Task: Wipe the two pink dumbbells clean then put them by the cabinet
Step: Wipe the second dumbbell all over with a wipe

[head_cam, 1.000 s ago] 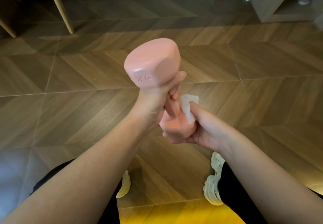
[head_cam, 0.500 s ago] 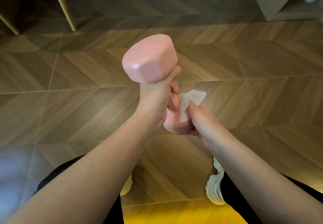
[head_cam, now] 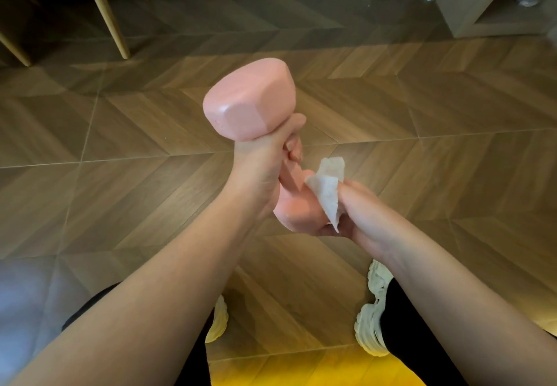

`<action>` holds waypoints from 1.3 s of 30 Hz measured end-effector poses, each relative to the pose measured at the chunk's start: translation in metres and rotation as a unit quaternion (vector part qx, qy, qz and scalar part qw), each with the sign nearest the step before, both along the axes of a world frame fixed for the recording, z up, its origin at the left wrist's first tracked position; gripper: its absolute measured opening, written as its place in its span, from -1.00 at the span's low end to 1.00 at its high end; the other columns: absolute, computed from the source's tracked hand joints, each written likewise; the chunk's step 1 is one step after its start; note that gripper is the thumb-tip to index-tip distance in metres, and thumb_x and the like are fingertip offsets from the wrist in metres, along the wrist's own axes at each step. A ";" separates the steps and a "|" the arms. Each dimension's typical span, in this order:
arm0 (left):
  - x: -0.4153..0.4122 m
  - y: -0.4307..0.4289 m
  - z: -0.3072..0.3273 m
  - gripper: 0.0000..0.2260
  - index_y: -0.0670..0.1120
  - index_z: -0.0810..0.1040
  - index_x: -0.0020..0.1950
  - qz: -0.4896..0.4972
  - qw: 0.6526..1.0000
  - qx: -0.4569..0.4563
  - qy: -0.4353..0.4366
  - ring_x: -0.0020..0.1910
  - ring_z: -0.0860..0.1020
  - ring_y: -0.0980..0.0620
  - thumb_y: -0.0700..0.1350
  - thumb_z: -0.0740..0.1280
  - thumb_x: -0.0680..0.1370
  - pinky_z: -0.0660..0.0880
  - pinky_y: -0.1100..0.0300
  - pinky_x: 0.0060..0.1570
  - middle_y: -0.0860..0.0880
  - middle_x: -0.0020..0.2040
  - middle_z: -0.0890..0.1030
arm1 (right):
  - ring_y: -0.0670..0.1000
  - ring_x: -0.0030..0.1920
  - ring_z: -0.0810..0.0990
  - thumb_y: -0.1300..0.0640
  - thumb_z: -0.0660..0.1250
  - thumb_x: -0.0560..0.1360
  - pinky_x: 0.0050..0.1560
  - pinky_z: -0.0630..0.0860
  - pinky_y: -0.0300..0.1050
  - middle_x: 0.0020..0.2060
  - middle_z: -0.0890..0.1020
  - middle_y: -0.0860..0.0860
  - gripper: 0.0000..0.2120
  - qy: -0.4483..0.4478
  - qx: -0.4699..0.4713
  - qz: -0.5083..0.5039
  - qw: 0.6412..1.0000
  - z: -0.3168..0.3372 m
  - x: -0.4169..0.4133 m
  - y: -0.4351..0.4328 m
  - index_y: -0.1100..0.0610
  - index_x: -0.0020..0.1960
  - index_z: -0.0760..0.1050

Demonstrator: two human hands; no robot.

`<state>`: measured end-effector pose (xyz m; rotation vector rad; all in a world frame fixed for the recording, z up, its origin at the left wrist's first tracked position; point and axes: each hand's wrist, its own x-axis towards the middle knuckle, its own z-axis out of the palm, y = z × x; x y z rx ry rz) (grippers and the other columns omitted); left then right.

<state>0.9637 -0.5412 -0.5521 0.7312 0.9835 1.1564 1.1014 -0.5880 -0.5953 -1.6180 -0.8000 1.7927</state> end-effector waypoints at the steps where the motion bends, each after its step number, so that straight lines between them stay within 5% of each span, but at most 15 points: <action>1: -0.002 0.001 0.001 -0.64 0.03 0.36 -0.54 -0.008 1.000 0.005 -0.009 -0.52 0.31 0.08 -0.19 0.37 0.40 0.34 0.16 -0.30 0.06 -0.56 0.31 | -0.07 -0.23 0.71 -0.10 0.44 0.32 -0.20 0.68 -0.02 -0.24 0.74 -0.03 -0.81 0.000 0.010 0.002 1.000 0.002 0.001 -0.001 -0.05 -0.15 0.71; 6: -0.004 -0.003 -0.001 -0.65 0.02 0.35 -0.53 -0.041 0.999 0.013 -0.003 -0.51 0.32 0.07 -0.21 0.36 0.41 0.29 0.13 -0.29 0.05 -0.56 0.31 | -0.10 -0.33 0.67 0.00 0.32 0.51 -0.39 0.54 -0.25 -0.35 0.70 -0.10 -0.84 -0.024 0.002 0.000 1.000 0.008 -0.003 0.001 0.04 -0.07 0.63; 11: -0.008 0.000 0.000 -0.65 0.03 0.37 -0.52 -0.033 0.999 0.021 -0.008 -0.52 0.32 0.07 -0.22 0.36 0.41 0.31 0.15 -0.30 0.05 -0.55 0.30 | 0.00 -0.06 0.63 0.04 0.32 0.57 0.13 0.59 0.05 -0.11 0.70 0.01 -0.81 0.034 0.011 0.070 0.997 0.011 0.004 -0.002 -0.11 -0.07 0.71; 16: -0.004 -0.004 0.002 -0.68 -0.01 0.34 -0.49 -0.078 0.997 0.026 -0.006 -0.52 0.30 0.07 -0.24 0.34 0.40 0.24 0.12 -0.32 0.05 -0.55 0.28 | -0.02 -0.18 0.69 -0.12 0.29 0.53 -0.18 0.66 -0.04 -0.12 0.73 0.01 -0.76 -0.035 -0.024 0.068 0.997 0.013 -0.004 -0.001 0.00 0.03 0.62; 18: -0.004 -0.003 0.003 -0.70 -0.04 0.31 -0.45 -0.101 0.994 0.023 -0.028 -0.53 0.28 0.07 -0.26 0.33 0.40 0.23 0.13 -0.35 0.05 -0.55 0.27 | 0.06 -0.14 0.70 -0.14 0.25 0.55 -0.20 0.67 0.03 -0.07 0.72 0.08 -0.67 0.014 -0.059 0.103 0.993 0.015 -0.001 -0.003 0.06 0.11 0.61; 21: -0.007 0.000 0.004 -0.72 -0.04 0.35 -0.44 -0.115 0.992 0.023 -0.050 -0.50 0.32 0.06 -0.26 0.32 0.42 0.36 0.15 -0.35 0.03 -0.53 0.31 | 0.10 -0.10 0.69 -0.04 0.21 0.60 -0.13 0.67 0.09 -0.01 0.69 0.15 -0.67 0.091 -0.057 0.106 0.988 0.016 0.003 -0.010 0.12 0.21 0.60; 25: -0.002 -0.002 -0.001 -0.79 -0.06 0.53 -0.38 -0.061 0.998 0.001 0.005 -0.38 0.48 0.02 -0.22 0.42 0.44 0.52 0.06 -0.20 -0.02 -0.42 0.47 | 0.07 -0.22 0.73 0.07 0.30 0.58 -0.22 0.68 0.04 -0.07 0.72 0.17 -0.79 0.036 -0.061 0.009 0.997 0.004 -0.010 -0.017 0.11 0.13 0.63; 28: 0.001 -0.002 -0.002 -0.75 -0.08 0.47 -0.32 -0.023 0.999 -0.039 0.025 -0.48 0.40 0.06 -0.25 0.42 0.51 0.39 0.14 -0.33 0.01 -0.49 0.40 | 0.04 -0.30 0.73 0.07 0.40 0.53 -0.27 0.69 0.07 -0.31 0.73 0.04 -0.90 0.015 -0.028 -0.012 0.999 -0.004 -0.009 -0.020 0.04 0.03 0.61; 32: -0.001 0.000 0.002 -0.71 -0.01 0.42 -0.47 -0.045 0.999 -0.026 -0.010 -0.54 0.28 0.08 -0.24 0.40 0.39 0.27 0.21 -0.46 0.03 -0.54 0.30 | -0.01 -0.24 0.72 -0.10 0.48 0.26 -0.22 0.68 0.07 -0.22 0.74 0.01 -0.58 0.050 -0.011 -0.018 0.999 -0.007 -0.006 -0.020 0.00 0.08 0.62; 35: -0.001 -0.002 0.004 -0.73 0.00 0.41 -0.49 -0.064 0.998 -0.013 -0.008 -0.55 0.27 0.07 -0.25 0.38 0.35 0.24 0.21 -0.46 0.02 -0.53 0.29 | -0.05 -0.30 0.70 -0.10 0.40 0.29 -0.27 0.62 -0.05 -0.24 0.72 0.00 -0.61 0.045 -0.019 -0.017 0.999 -0.009 -0.009 -0.017 0.02 0.08 0.63; 39: -0.004 -0.001 0.003 -0.72 0.00 0.42 -0.49 -0.074 0.997 -0.009 0.000 -0.55 0.26 0.07 -0.25 0.38 0.35 0.23 0.20 -0.45 0.03 -0.54 0.28 | 0.07 -0.19 0.74 -0.05 0.46 0.35 -0.15 0.69 0.18 -0.13 0.75 0.07 -0.66 0.037 -0.027 -0.006 0.999 -0.011 -0.009 -0.019 -0.01 0.11 0.63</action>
